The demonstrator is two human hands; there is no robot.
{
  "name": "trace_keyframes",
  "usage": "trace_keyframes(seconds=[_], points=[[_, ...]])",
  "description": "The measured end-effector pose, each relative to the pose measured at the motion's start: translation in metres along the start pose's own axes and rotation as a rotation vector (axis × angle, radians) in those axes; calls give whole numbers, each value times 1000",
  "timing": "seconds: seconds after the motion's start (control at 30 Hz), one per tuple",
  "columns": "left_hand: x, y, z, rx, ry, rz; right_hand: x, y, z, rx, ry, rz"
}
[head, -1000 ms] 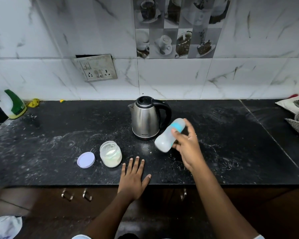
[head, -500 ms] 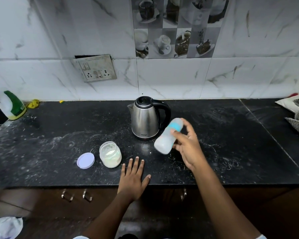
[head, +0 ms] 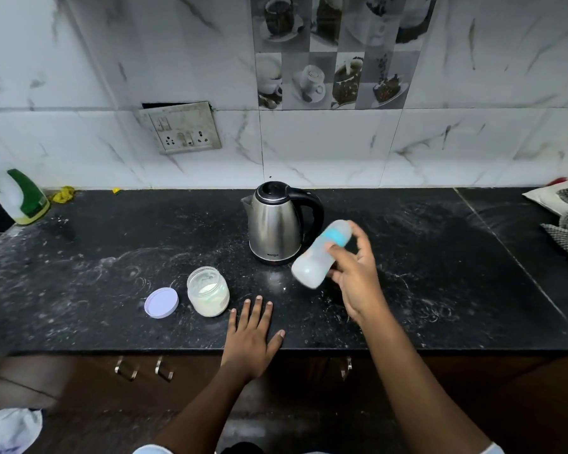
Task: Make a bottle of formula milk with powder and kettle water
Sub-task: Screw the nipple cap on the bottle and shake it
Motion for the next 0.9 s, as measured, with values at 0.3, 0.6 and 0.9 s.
trace_keyframes(seconds=[0.3, 0.6, 0.9], points=[[-1, -1, -1, -6, -4, 2, 1, 10, 6, -33, 1, -33], [-1, -1, -1, -16, -3, 3, 0, 9, 4, 95, -51, 88], [0, -1, 0, -27, 0, 3, -5, 6, 0, 128, -49, 111]])
Point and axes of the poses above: each hand's wrist, its own x-axis away from the middle knuckle, its own y-axis out of the back of the hand, z = x × y, the point moved 4 cm from there along -x, towards the middle knuckle, and after that the axes turned 7 degrees about z, right-handed, at the moved point
